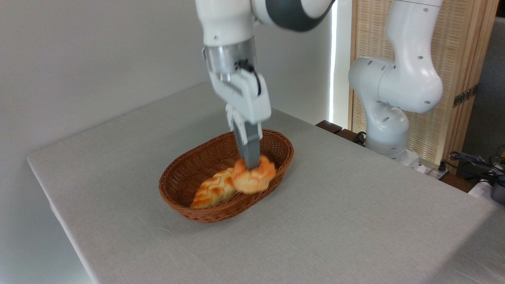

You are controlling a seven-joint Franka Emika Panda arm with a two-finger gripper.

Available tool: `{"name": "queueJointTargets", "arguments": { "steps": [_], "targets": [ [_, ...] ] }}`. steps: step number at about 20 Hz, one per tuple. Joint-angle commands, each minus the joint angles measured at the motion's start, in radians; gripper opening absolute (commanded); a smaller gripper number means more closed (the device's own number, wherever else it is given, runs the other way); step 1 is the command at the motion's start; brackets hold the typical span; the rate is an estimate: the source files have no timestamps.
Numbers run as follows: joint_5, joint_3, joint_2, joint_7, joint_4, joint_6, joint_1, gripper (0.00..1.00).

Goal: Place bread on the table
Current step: 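Lift the bun out of the basket and carry it beside the basket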

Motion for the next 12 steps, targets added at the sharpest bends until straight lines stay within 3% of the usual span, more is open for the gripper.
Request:
{"name": "queueJointTargets", "arguments": {
  "steps": [1, 4, 5, 7, 9, 12],
  "targets": [
    [0.022, 0.075, 0.183, 0.015, 0.084, 0.135, -0.006, 0.0],
    [0.02, 0.111, 0.248, 0.015, 0.088, 0.258, -0.006, 0.03],
    [0.02, 0.111, 0.263, 0.015, 0.09, 0.283, -0.006, 0.14],
    [0.022, 0.111, 0.274, 0.017, 0.09, 0.321, -0.008, 0.81],
    [0.022, 0.111, 0.276, 0.015, 0.088, 0.323, -0.008, 1.0],
    [0.022, 0.111, 0.277, 0.015, 0.088, 0.324, -0.008, 1.0]
  ]
}}
